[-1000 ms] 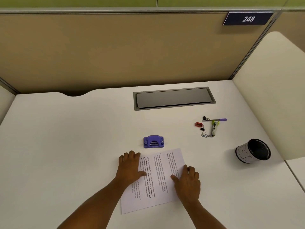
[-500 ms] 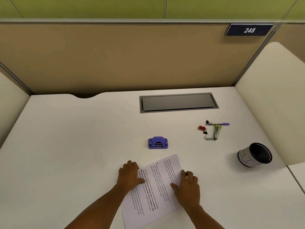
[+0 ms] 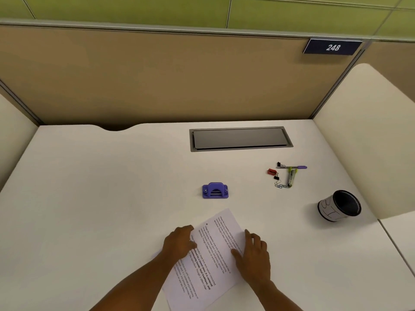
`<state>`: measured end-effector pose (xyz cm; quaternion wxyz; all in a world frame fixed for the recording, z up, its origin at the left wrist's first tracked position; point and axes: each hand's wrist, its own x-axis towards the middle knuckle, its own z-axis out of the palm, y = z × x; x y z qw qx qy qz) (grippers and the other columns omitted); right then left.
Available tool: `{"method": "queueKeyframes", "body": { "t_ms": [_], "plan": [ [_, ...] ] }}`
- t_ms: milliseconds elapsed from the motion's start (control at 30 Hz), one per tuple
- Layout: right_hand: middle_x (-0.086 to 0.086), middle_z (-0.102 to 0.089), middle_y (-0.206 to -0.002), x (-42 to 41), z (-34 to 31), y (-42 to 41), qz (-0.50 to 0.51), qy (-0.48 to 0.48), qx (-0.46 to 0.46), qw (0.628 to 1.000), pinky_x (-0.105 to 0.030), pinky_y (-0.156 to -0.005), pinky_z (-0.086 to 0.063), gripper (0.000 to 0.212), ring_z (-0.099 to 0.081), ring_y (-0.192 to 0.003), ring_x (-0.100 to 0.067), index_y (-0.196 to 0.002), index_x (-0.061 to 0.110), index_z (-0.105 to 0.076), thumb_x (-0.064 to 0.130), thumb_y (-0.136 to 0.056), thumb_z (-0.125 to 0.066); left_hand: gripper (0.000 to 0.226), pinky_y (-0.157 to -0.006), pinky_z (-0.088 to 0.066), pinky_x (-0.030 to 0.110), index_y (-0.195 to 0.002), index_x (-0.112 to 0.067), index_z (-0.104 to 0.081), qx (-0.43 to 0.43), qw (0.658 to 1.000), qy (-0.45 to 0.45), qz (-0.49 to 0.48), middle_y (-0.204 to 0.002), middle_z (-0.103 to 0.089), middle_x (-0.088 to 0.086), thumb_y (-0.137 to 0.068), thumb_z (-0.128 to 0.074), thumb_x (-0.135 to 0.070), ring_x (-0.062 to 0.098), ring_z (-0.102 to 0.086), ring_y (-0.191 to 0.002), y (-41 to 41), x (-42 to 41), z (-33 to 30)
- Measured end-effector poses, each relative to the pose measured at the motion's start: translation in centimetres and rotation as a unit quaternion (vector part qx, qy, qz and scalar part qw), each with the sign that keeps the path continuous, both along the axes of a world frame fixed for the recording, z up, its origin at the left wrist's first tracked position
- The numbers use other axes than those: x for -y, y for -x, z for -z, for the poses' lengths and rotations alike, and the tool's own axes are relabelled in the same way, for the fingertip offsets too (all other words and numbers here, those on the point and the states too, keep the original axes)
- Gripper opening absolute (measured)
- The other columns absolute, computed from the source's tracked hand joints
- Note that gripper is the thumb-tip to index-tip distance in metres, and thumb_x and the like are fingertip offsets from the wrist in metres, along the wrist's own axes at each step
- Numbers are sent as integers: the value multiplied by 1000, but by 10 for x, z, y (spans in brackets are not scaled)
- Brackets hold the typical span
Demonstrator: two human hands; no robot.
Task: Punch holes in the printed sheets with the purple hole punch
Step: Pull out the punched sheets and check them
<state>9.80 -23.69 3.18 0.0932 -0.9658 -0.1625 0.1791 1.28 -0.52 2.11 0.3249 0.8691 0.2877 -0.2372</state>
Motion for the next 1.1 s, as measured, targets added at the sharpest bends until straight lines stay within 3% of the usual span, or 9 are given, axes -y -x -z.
{"method": "queueKeyframes", "body": {
  "t_ms": [167,333,467,600,733,867,967,1100],
  "plan": [
    [-20,-43,-139,3,-4,32,234,-132,-60,961,-46,-109,-40,74,-44,-127,-37,-148,4,-33,39,-91,-66,58,-95,-46,31,-142,-21,-47,19,997,47,-59,-137,-58,3,-90,-66,-39,20,-59,-121,12,-9,1],
    [-13,-44,-141,-12,-8,57,305,-243,-139,910,-45,-110,-42,71,-49,-127,-30,-148,9,-33,33,-92,-69,32,-93,-56,37,-120,-19,-61,84,985,115,-102,-122,-68,2,-90,-68,-30,18,-67,-102,27,-16,0],
    [-10,-58,-134,-26,-20,59,336,-342,-195,855,-40,-97,-51,68,-60,-114,-27,-146,14,-36,29,-90,-71,27,-91,-59,35,-118,-17,-61,135,963,188,-135,-120,-70,4,-92,-67,-24,18,-70,-100,40,-19,-9],
    [2,-67,-104,-34,-31,51,383,-426,-231,787,-32,-77,-52,65,-65,-93,-14,-146,16,-36,20,-91,-71,30,-93,-59,37,-123,-16,-59,174,942,228,-176,-121,-69,3,-94,-64,-23,18,-70,-103,53,-24,-26],
    [-1,-76,-100,-36,-42,40,334,-478,-247,774,-38,-77,-57,35,-72,-95,-22,-126,13,-58,13,-93,-68,32,-91,-60,39,-125,-17,-59,233,911,266,-214,-119,-71,0,-94,-64,-26,18,-72,-102,66,-28,-54],
    [-4,-77,-106,-42,-67,31,235,-533,-252,773,-33,-74,-61,16,-75,-96,-23,-109,20,-72,16,-94,-67,28,-87,-61,33,-122,-27,-61,278,885,274,-253,-115,-73,-8,-95,-63,-26,12,-73,-100,76,-28,-80],
    [-4,-77,-105,-43,-85,25,178,-555,-244,775,-33,-77,-59,10,-74,-95,-23,-100,25,-74,26,-92,-68,30,-82,-61,29,-117,-30,-65,290,878,278,-261,-111,-76,-11,-89,-71,-25,11,-74,-99,84,-25,-92],
    [-5,-77,-103,-43,-96,26,127,-556,-249,783,-23,-71,-59,12,-75,-91,-21,-99,25,-75,28,-89,-69,35,-74,-61,25,-111,-27,-69,299,862,283,-295,-104,-78,-12,-78,-82,-28,12,-75,-94,92,-13,-100]
  ]
}}
